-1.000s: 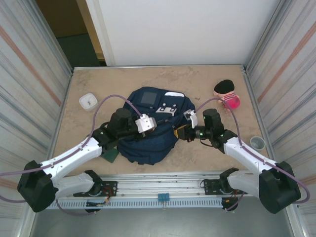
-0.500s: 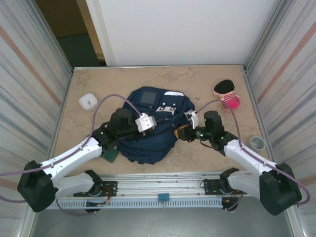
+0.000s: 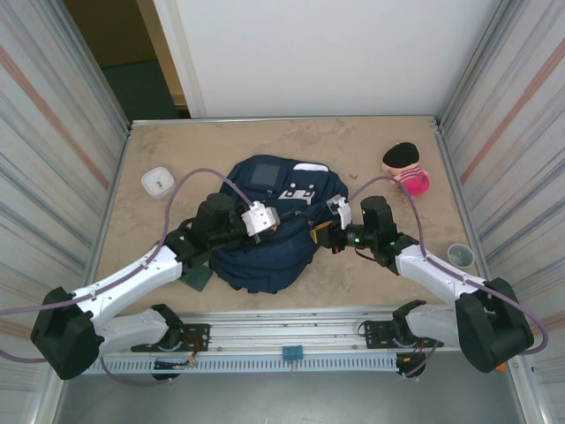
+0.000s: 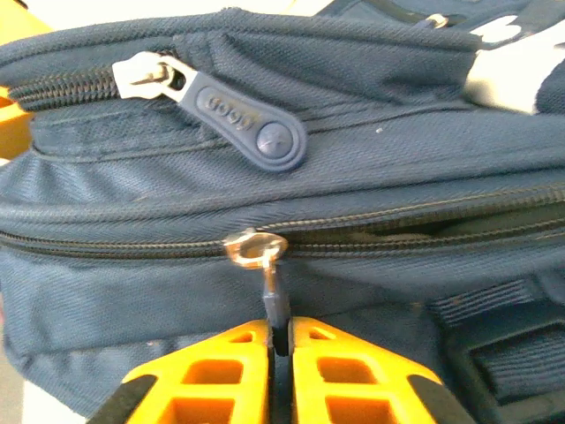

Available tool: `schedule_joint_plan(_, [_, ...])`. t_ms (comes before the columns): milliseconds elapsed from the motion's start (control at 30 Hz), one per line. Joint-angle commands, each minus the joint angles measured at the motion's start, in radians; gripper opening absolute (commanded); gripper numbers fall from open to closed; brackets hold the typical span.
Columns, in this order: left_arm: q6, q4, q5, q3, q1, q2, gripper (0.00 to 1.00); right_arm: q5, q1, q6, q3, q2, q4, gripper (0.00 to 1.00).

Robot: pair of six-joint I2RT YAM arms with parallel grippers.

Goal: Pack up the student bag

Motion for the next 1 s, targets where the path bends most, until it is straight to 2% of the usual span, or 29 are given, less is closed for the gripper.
schedule_joint_plan(0, [-0.041, 0.107, -0.078, 0.04, 0.0, -0.018, 0.0, -0.048, 0.007, -0.013, 0.029, 0.0, 0.024, 0.03])
schedule_joint_plan(133, [-0.056, 0.099, -0.19, 0.057, -0.009, 0.016, 0.0, -0.061, 0.012, -0.008, 0.028, -0.041, -0.023, 0.0])
schedule_joint_plan(233, [-0.07, 0.106, -0.226, 0.066, -0.01, 0.037, 0.0, -0.079, 0.022, -0.01, 0.035, -0.087, -0.069, 0.0])
schedule_joint_plan(433, [-0.096, 0.154, -0.207, 0.073, -0.018, 0.067, 0.0, -0.068, 0.079, -0.002, 0.037, -0.149, -0.121, 0.0])
schedule_joint_plan(667, [-0.101, 0.193, -0.167, 0.09, -0.035, 0.094, 0.0, 0.026, 0.149, 0.02, 0.012, -0.153, -0.104, 0.0])
schedule_joint_plan(733, [-0.093, 0.191, -0.155, 0.094, -0.037, 0.095, 0.0, 0.065, 0.145, 0.018, 0.005, -0.155, -0.105, 0.09])
schedule_joint_plan(833, [-0.085, 0.183, -0.147, 0.093, -0.037, 0.083, 0.0, 0.073, 0.118, 0.006, 0.001, -0.214, -0.103, 0.3])
schedule_joint_plan(967, [-0.062, 0.171, -0.105, 0.084, -0.036, 0.064, 0.0, 0.021, 0.02, -0.015, -0.016, -0.237, -0.055, 0.56])
